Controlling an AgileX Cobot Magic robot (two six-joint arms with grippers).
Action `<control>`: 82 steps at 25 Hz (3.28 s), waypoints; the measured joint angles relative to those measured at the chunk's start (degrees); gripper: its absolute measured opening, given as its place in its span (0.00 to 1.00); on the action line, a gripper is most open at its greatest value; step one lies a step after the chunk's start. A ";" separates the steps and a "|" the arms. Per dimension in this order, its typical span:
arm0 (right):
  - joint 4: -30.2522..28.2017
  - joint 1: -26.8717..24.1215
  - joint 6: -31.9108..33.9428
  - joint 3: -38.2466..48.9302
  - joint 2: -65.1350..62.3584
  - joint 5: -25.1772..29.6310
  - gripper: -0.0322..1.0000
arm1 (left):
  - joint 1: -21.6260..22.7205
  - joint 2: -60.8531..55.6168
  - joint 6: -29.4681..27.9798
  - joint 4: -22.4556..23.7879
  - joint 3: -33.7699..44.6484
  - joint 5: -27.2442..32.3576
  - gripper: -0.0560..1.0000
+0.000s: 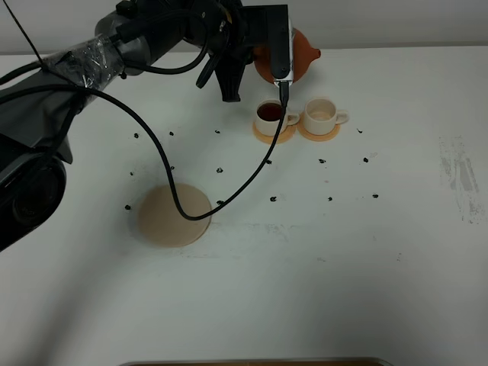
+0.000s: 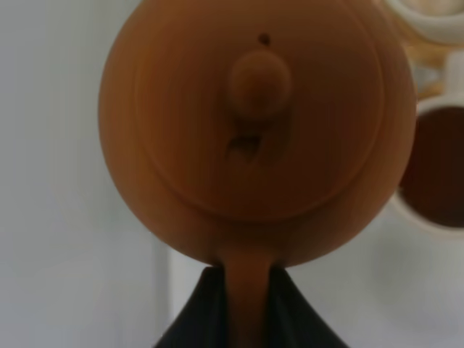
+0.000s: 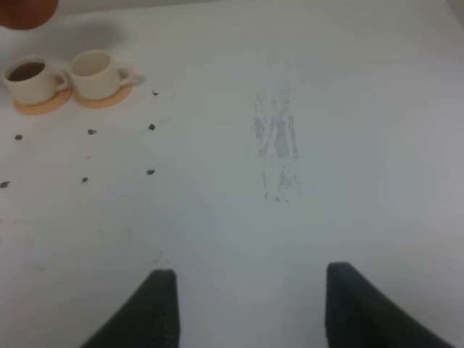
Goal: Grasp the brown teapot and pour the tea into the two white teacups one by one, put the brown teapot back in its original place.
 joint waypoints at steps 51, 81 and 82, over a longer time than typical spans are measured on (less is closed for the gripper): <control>0.00 0.00 0.00 0.00 0.00 0.00 0.49 | -1.31 4.57 35.92 1.40 0.00 -12.89 0.17; 0.00 0.00 0.00 0.00 0.00 0.00 0.49 | -2.54 4.57 36.53 11.14 0.00 -14.52 0.17; 0.00 0.00 0.00 0.00 0.00 0.00 0.49 | -2.54 4.57 36.53 11.22 0.00 -14.56 0.17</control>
